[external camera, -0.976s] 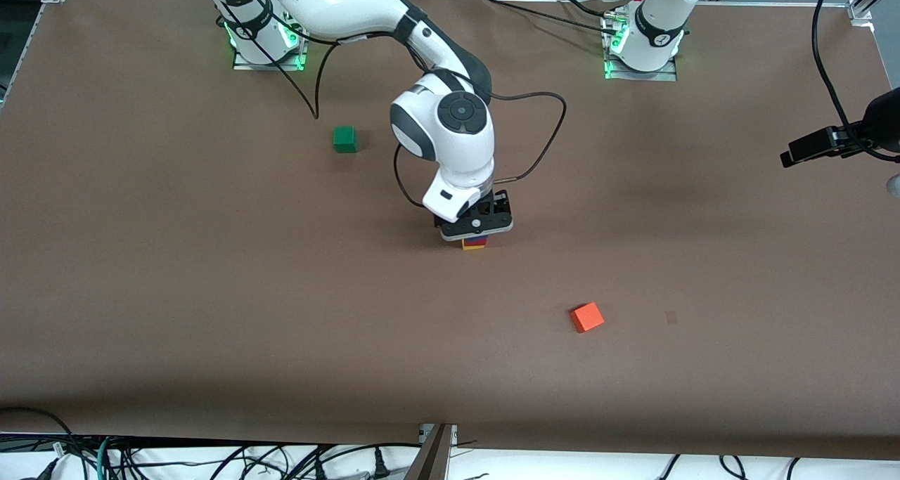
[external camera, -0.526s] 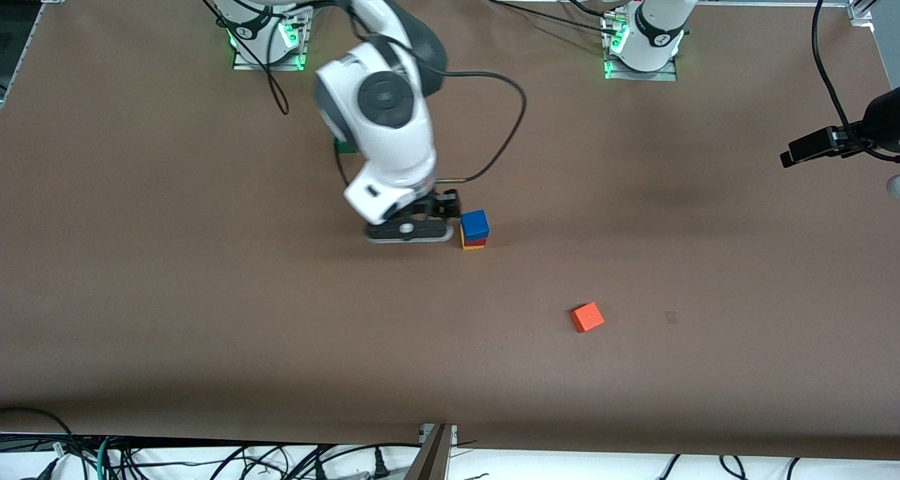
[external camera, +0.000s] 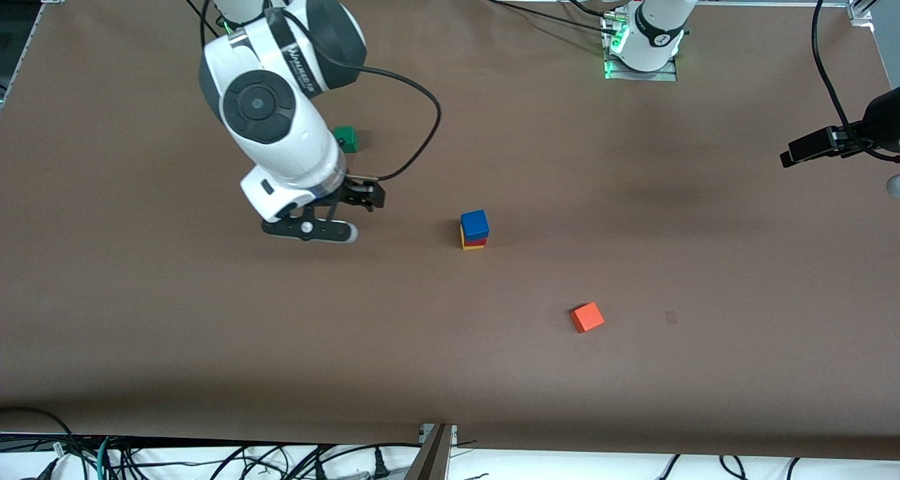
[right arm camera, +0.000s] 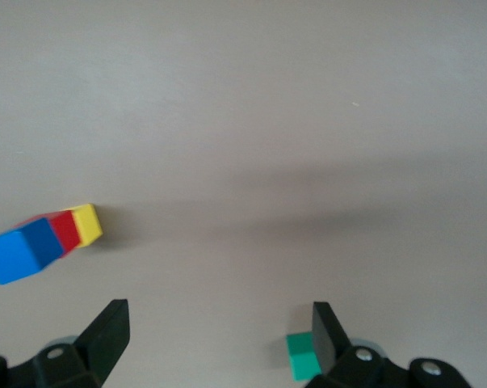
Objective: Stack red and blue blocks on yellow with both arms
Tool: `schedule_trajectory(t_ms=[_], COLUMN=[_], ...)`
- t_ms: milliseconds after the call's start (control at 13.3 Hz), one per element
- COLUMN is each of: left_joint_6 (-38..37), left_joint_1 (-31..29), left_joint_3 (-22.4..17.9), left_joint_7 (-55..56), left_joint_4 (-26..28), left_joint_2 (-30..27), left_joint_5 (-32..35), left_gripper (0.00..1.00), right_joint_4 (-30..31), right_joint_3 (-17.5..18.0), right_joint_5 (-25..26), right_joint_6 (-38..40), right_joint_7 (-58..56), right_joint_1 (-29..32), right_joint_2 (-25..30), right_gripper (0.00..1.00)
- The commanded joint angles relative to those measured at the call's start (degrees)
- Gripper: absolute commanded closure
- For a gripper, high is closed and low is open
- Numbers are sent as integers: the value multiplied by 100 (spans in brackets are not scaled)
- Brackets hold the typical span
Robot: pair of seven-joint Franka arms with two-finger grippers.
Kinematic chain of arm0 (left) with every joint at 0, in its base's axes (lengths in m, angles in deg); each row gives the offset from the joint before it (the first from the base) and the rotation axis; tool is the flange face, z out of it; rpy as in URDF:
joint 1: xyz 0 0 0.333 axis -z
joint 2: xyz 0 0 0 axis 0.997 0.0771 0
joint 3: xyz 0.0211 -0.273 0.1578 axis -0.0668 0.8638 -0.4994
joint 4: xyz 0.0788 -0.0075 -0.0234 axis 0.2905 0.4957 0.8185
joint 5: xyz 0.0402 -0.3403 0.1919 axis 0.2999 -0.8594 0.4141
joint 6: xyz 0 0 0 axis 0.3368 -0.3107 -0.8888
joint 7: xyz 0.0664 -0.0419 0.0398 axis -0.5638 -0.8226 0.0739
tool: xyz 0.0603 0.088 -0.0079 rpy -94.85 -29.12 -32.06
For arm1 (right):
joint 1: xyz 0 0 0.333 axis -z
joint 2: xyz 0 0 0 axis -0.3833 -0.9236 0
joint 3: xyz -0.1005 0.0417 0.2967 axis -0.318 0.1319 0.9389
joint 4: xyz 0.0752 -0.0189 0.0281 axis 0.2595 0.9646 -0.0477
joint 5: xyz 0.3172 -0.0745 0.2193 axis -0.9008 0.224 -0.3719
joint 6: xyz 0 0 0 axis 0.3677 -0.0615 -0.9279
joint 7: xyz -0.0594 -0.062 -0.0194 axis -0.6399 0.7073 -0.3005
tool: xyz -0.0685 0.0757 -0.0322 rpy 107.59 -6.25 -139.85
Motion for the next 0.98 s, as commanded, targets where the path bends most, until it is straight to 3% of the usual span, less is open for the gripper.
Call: schedule_trajectory(t_ms=[0, 225, 526, 601, 826, 901], left_joint_6=[8, 8, 8, 8, 8, 8], left_joint_1=[22, 22, 22, 22, 22, 22], left_joint_3=[-15, -15, -15, -15, -15, -15], left_joint_7=[-72, -72, -72, -72, -72, -72], left_joint_4=[-20, -20, -20, -20, -20, -20], left_joint_2=[-14, -14, -14, -14, -14, -14], left_joint_5=[11, 11, 2, 11, 2, 2], left_gripper=[0, 0, 0, 0, 0, 0], right_joint_4=[1757, 2409, 2586, 2613, 2639, 2666], right_joint_3=[-300, -704, -1109, -1049, 126, 339], right_joint_5=[-88, -88, -88, -88, -79, -79], right_joint_6=[-449, -441, -283, -283, -116, -72], right_joint_7=[-166, -850, -1378, -1493, -1687, -1748], right_joint_1=[-39, -47, -21, 162, 1486, 1760], right_joint_2=[1274, 1925, 2085, 2146, 2331, 2384], right_gripper=[0, 0, 0, 0, 0, 0])
